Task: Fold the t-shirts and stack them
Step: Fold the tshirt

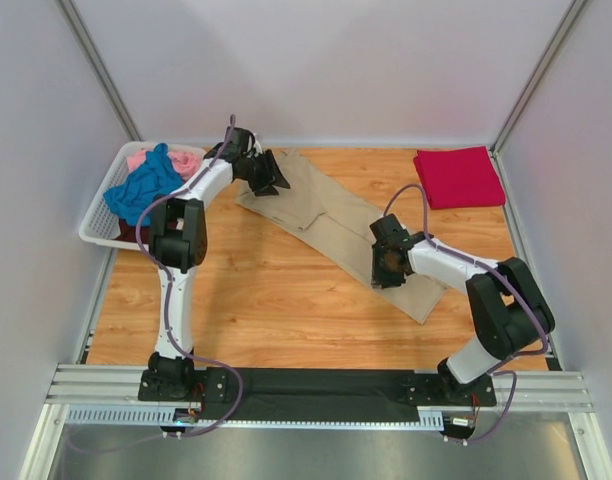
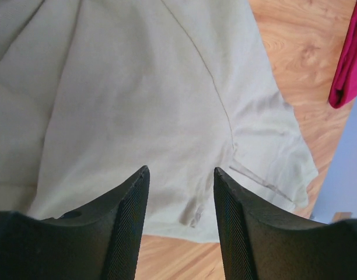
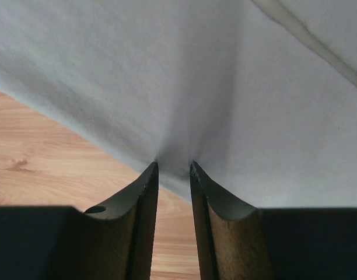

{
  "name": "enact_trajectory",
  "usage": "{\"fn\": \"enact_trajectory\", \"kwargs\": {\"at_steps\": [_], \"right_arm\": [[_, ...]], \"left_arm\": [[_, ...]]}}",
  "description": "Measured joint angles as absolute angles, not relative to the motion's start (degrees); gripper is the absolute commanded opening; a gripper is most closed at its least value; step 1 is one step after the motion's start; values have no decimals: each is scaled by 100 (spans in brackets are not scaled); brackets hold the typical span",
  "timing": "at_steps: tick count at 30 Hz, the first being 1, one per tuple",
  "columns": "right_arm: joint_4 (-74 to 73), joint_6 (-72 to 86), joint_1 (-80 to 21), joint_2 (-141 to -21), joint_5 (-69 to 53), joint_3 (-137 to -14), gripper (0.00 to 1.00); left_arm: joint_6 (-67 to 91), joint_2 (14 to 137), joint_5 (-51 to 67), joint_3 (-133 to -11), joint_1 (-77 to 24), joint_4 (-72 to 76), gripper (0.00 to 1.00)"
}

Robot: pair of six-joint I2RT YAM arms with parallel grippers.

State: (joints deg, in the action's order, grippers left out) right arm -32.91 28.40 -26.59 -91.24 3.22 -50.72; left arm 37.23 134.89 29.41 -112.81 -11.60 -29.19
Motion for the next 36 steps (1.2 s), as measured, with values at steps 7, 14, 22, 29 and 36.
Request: {"fn": "enact_trajectory", "kwargs": {"at_steps": [7,14,22,29,36], "right_arm": [[-3057,3061,-3065,-8812,683,-4718,29],[-3079,3273,-3262,-8632,878,-4543,29],[-3020,3588,-3616,-8346,950,-4270,33],[-3098,3837,-4309,-8344,943,-4388,35],[-3413,3782,-4331,-8090,1096,-4626,35]], "left_arm": [[3103,13146,2233,-11222,-1326,-3395,55],[2864,13308,1651,-11209,-1559,-3964,55],[2825,13734,1402,-11714,-1562,-4357,55],[2775,14346,1706,-12726,-1426,-4311,56],[2858,14298,2598,-12359,-1090,-3378,56]]}}
